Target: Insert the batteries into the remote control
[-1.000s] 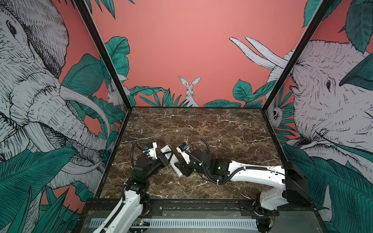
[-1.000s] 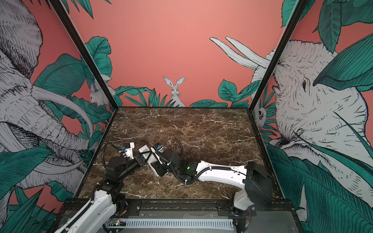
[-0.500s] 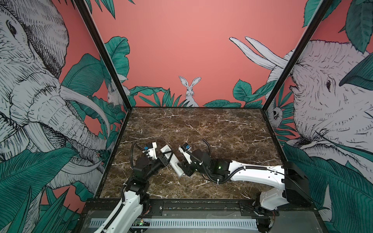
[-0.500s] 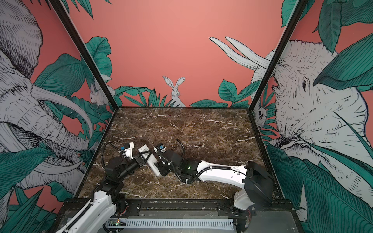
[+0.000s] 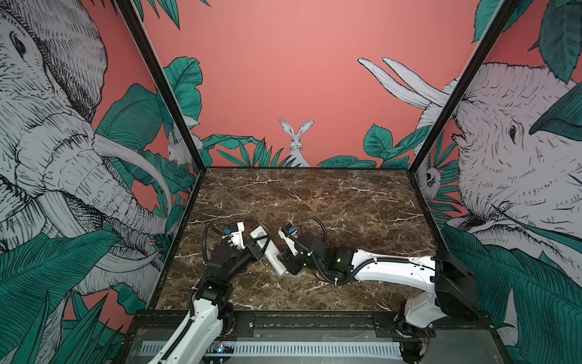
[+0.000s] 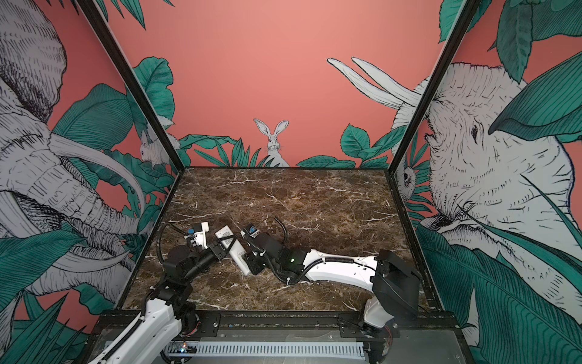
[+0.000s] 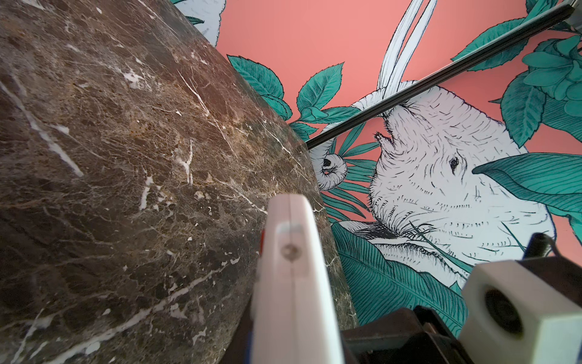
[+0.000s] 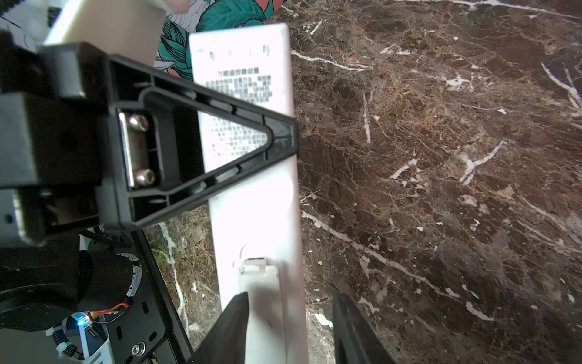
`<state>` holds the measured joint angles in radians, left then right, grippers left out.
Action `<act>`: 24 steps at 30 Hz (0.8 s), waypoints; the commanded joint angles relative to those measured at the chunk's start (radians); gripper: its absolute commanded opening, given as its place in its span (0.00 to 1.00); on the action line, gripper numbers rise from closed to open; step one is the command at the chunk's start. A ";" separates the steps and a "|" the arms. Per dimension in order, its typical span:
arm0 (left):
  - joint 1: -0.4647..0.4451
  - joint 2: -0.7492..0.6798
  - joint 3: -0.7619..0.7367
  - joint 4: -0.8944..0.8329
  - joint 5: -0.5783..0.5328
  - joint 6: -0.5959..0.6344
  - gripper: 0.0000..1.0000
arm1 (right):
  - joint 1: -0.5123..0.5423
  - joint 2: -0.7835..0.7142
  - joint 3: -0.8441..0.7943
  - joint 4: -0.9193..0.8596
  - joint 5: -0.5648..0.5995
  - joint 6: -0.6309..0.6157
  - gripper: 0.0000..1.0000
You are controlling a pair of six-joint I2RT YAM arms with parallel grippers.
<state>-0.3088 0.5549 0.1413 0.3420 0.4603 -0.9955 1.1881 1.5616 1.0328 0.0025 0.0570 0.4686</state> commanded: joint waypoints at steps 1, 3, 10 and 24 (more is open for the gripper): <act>-0.002 -0.010 0.011 0.014 0.009 -0.006 0.00 | -0.008 0.019 -0.001 0.042 -0.009 0.015 0.45; -0.002 -0.011 0.012 0.014 0.009 -0.006 0.00 | -0.009 0.024 -0.002 0.043 -0.011 0.015 0.45; -0.002 -0.010 0.013 0.014 0.009 -0.006 0.00 | -0.016 0.031 -0.005 0.043 -0.022 0.024 0.44; -0.002 -0.017 0.006 0.012 0.008 -0.006 0.00 | -0.022 0.078 -0.007 0.033 -0.029 0.036 0.43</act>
<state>-0.3077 0.5560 0.1413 0.2951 0.4473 -0.9859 1.1728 1.6142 1.0328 0.0288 0.0204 0.4946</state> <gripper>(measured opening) 0.216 0.433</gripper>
